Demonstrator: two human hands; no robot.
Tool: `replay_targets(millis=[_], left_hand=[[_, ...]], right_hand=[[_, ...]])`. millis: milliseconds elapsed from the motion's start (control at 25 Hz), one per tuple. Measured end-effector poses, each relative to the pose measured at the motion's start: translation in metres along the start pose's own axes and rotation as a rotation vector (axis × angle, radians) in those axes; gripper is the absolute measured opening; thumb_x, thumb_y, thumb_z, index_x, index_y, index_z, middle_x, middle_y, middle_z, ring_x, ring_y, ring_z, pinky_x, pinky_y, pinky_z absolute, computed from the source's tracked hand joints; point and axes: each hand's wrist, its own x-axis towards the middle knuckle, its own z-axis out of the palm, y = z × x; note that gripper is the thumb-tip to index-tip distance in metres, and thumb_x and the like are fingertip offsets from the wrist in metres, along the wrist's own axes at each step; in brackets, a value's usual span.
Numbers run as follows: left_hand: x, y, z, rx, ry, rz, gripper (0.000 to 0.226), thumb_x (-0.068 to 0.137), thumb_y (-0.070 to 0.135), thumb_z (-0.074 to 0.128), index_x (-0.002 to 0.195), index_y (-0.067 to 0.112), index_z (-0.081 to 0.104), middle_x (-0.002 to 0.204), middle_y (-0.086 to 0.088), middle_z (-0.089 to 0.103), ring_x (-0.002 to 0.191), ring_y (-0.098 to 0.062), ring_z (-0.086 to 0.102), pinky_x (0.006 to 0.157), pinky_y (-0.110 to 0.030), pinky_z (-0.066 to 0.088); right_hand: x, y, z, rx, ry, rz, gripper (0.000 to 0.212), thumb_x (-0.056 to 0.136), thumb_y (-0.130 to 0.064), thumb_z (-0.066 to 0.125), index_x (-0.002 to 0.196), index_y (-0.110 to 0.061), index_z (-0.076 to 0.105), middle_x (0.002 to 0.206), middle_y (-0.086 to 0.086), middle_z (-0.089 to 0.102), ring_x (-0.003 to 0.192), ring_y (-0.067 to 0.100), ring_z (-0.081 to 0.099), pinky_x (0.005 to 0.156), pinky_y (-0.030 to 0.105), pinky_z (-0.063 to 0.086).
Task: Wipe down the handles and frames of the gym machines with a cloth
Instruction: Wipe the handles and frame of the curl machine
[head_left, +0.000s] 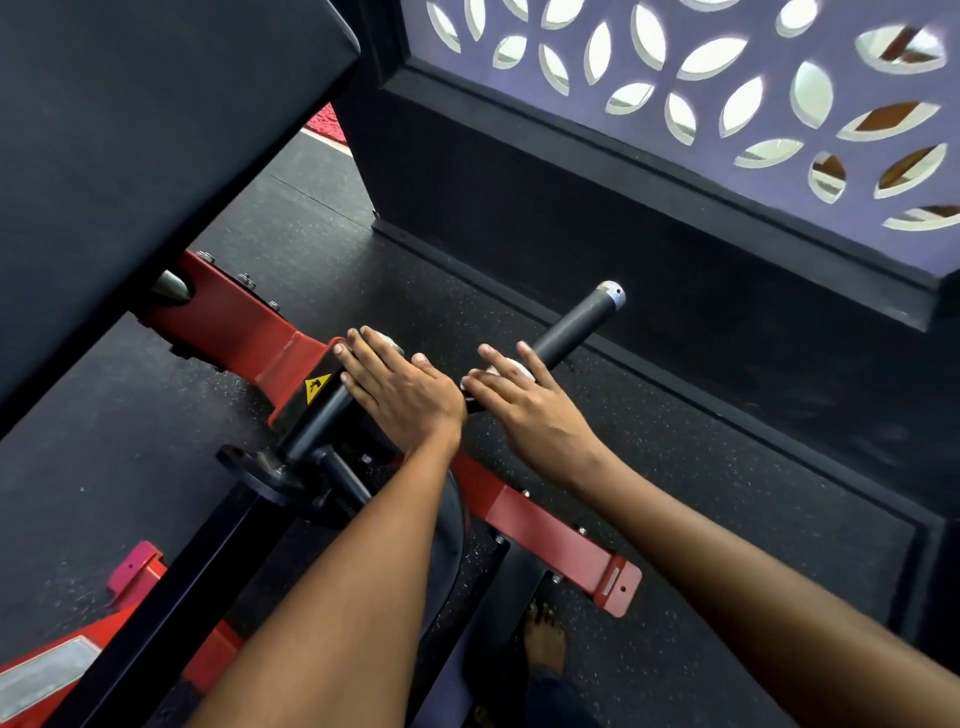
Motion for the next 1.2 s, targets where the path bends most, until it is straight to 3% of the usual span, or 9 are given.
replay_targets(millis=[160, 320, 360, 520, 560, 720, 920, 1040, 1200], left_hand=[[0.000, 0.000, 0.001, -0.014, 0.009, -0.010, 0.061, 0.097, 0.020, 0.038, 0.151, 0.002, 0.015, 0.159, -0.013, 0.013, 0.148, -0.029, 0.001, 0.118, -0.041, 0.000], [0.001, -0.002, 0.003, -0.003, 0.011, -0.004, 0.061, 0.097, 0.020, 0.039, 0.150, 0.001, 0.016, 0.159, -0.013, 0.013, 0.148, -0.030, 0.002, 0.119, -0.042, 0.000], [0.000, -0.002, 0.003, 0.002, 0.008, -0.004, 0.061, 0.097, 0.020, 0.039, 0.151, 0.002, 0.015, 0.159, -0.013, 0.013, 0.148, -0.029, 0.001, 0.118, -0.042, 0.000], [0.000, -0.001, 0.001, 0.011, 0.001, -0.004, 0.061, 0.098, 0.021, 0.037, 0.151, 0.002, 0.013, 0.160, -0.012, 0.011, 0.148, -0.029, 0.000, 0.119, -0.041, -0.002], [0.000, -0.001, 0.000, 0.010, 0.001, -0.004, 0.061, 0.098, 0.021, 0.037, 0.151, 0.002, 0.013, 0.160, -0.012, 0.011, 0.148, -0.029, 0.000, 0.119, -0.041, -0.002], [0.001, -0.001, 0.001, 0.011, 0.008, -0.004, 0.061, 0.098, 0.020, 0.038, 0.151, 0.002, 0.014, 0.160, -0.013, 0.012, 0.148, -0.029, 0.000, 0.119, -0.041, -0.001], [0.001, 0.000, 0.001, 0.010, 0.009, -0.003, 0.061, 0.098, 0.021, 0.038, 0.151, 0.002, 0.014, 0.160, -0.013, 0.012, 0.148, -0.028, 0.000, 0.118, -0.040, -0.002], [0.000, -0.001, 0.001, 0.013, 0.005, -0.001, 0.061, 0.098, 0.021, 0.038, 0.151, 0.002, 0.013, 0.160, -0.013, 0.011, 0.148, -0.028, 0.000, 0.119, -0.041, -0.002], [0.000, 0.000, 0.001, 0.002, 0.007, 0.001, 0.061, 0.098, 0.020, 0.039, 0.151, 0.002, 0.015, 0.159, -0.014, 0.013, 0.148, -0.029, 0.001, 0.118, -0.041, -0.001]], right_hand=[[-0.071, 0.014, 0.012, -0.027, -0.014, 0.001, 0.057, 0.083, 0.007, 0.035, 0.138, -0.007, 0.042, 0.145, 0.008, 0.040, 0.139, 0.025, 0.029, 0.115, 0.045, 0.017], [-0.065, 0.039, -0.011, 0.509, 0.381, 0.818, 0.053, 0.088, 0.017, 0.037, 0.136, -0.004, 0.045, 0.135, 0.007, 0.051, 0.134, 0.017, 0.038, 0.115, 0.030, 0.027], [-0.048, 0.040, -0.018, 0.526, 0.443, 0.867, 0.055, 0.087, 0.020, 0.036, 0.137, -0.002, 0.045, 0.138, 0.010, 0.048, 0.135, 0.019, 0.037, 0.116, 0.029, 0.025], [-0.037, 0.049, 0.005, 0.140, 0.049, -0.050, 0.062, 0.084, 0.017, 0.030, 0.143, -0.004, 0.034, 0.150, 0.015, 0.032, 0.142, 0.027, 0.024, 0.117, 0.044, 0.018], [-0.040, 0.066, 0.009, 0.076, -0.015, -0.088, 0.064, 0.083, 0.015, 0.029, 0.144, -0.004, 0.031, 0.151, 0.015, 0.030, 0.141, 0.027, 0.023, 0.118, 0.040, 0.014], [-0.029, 0.098, -0.004, 0.200, 0.107, 0.485, 0.072, 0.081, 0.025, 0.038, 0.145, -0.006, 0.028, 0.152, 0.014, 0.026, 0.143, 0.025, 0.018, 0.119, 0.029, 0.005], [-0.016, 0.064, 0.003, 0.030, -0.103, -0.257, 0.052, 0.086, 0.000, 0.030, 0.136, -0.003, 0.045, 0.139, 0.015, 0.048, 0.133, 0.028, 0.040, 0.115, 0.039, 0.022], [0.014, 0.114, -0.010, -0.044, -0.056, -0.013, 0.039, 0.085, -0.006, 0.037, 0.115, -0.005, 0.062, 0.112, 0.013, 0.063, 0.111, 0.032, 0.056, 0.110, 0.042, 0.031], [0.014, 0.129, -0.013, 0.330, 0.001, 0.751, 0.028, 0.088, -0.003, 0.047, 0.111, -0.011, 0.061, 0.110, 0.007, 0.060, 0.099, 0.019, 0.055, 0.085, 0.032, 0.046]])
